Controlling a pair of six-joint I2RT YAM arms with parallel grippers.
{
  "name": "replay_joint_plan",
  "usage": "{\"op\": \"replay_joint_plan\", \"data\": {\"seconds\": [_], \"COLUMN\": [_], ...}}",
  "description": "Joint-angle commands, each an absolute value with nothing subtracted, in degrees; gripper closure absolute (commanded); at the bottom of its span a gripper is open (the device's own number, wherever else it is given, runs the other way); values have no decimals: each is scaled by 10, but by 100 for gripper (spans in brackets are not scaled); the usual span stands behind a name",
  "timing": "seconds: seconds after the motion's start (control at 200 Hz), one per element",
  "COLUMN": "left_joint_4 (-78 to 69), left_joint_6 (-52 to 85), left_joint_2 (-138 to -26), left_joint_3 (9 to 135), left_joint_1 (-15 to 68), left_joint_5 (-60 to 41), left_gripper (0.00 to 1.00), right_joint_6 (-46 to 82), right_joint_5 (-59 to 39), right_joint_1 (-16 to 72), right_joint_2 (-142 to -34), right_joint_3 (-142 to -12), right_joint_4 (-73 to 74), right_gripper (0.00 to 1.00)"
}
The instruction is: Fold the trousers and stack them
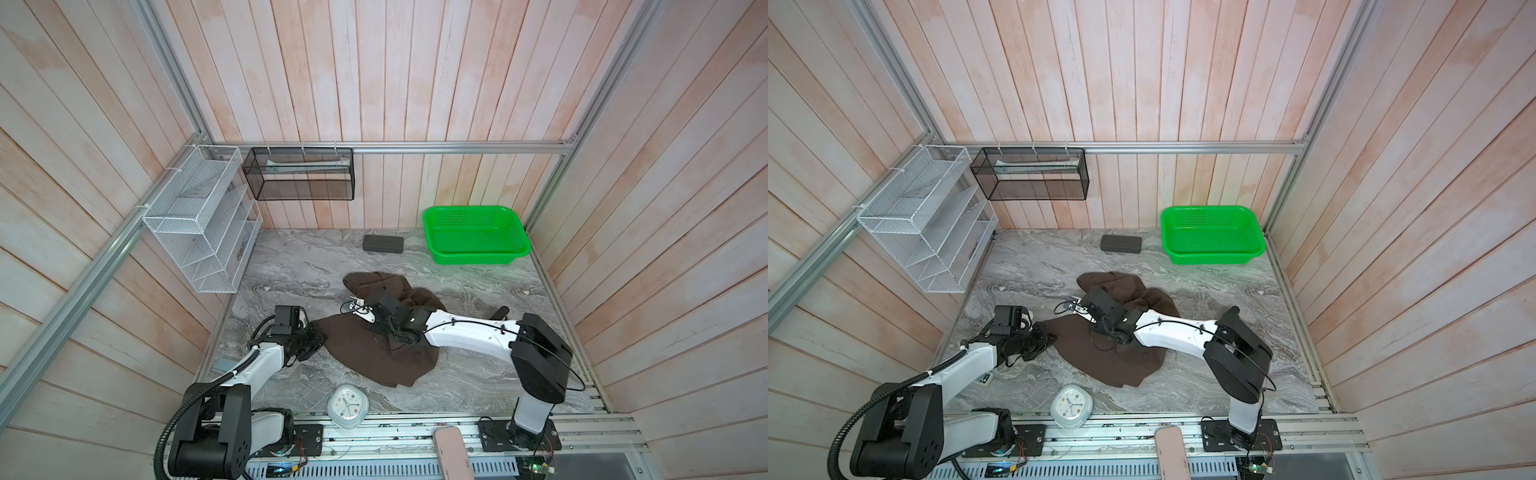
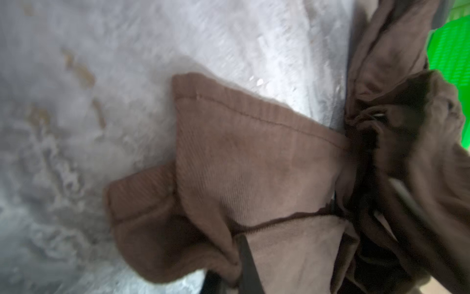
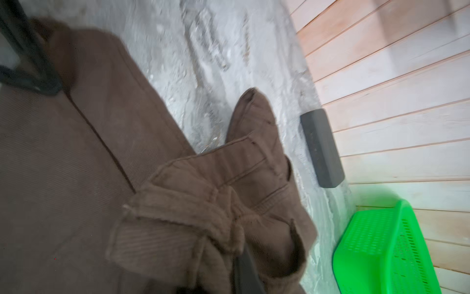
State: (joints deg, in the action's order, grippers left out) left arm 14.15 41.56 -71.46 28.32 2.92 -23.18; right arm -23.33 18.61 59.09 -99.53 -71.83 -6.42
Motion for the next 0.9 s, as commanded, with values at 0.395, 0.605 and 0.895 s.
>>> {"op": "replay_joint_plan", "data": {"seconds": [0.395,0.605,0.895], "left_joint_4": [277,270,240], "left_joint_6": [294,281,292], "left_joint_2": [-666,-702,-797], "left_joint_3": [591,634,735], "left_joint_1": [-99,-149,-155], "left_joint_5": [-99,-107,-183], "left_gripper": [100,100,100], "right_joint_6": [309,432,584], "right_joint_5": [74,-7,-118], "right_joint_1": [264,123,-27], "right_joint_2": [-666,-594,-586], "right_joint_3": [-633,-525,-484], "right_joint_4": [-22,-27,-10], "right_gripper": [100,100,100]}}
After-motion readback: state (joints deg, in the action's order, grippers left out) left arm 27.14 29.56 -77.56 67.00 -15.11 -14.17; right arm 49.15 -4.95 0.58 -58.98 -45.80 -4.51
